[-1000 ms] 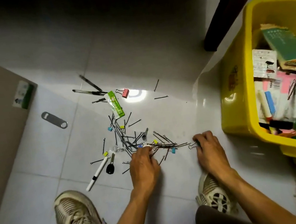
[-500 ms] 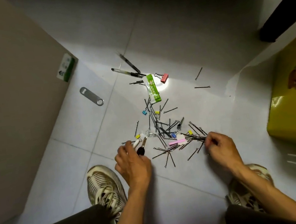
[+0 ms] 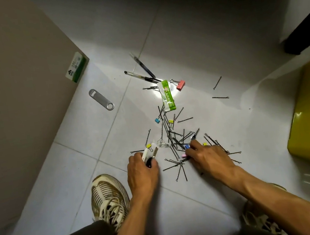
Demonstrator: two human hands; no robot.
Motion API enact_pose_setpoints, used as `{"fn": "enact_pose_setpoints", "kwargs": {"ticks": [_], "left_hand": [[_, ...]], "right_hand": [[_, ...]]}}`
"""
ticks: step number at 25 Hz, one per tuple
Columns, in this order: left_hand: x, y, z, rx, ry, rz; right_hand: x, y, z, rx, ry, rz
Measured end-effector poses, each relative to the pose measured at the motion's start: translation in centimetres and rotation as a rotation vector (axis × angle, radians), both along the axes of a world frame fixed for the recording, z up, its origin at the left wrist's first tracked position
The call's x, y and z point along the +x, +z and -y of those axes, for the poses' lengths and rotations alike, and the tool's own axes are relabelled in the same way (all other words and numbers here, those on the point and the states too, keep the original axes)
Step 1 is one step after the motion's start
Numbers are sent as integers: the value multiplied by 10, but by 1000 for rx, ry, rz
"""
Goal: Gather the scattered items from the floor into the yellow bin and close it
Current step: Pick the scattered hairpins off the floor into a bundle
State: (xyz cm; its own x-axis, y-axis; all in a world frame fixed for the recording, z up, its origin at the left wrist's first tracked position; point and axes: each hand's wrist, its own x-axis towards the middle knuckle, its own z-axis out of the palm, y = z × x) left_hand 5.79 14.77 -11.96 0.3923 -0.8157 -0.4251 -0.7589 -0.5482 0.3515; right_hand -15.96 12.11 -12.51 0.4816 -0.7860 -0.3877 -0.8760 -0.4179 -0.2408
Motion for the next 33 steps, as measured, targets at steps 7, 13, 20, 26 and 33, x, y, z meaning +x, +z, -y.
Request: {"fn": "enact_pose_setpoints", "kwargs": {"ticks": [7,13,20,26,33], "left_hand": [[2,-6,6,159,-63,12],[-4,-3,2,77,71,-68],[-1,-4,31,-7,-19,-6],[7,-13,43,1,-27,-76],[12,-12,46,-36,279,-220]], "right_hand": [[6,10,7,300,-637,549],[14,26,24,910,-1123,1045],[51,10,40,263,-287,347],[63,-23,53,56,-3,209],[50,-2,55,538,-898,901]]}}
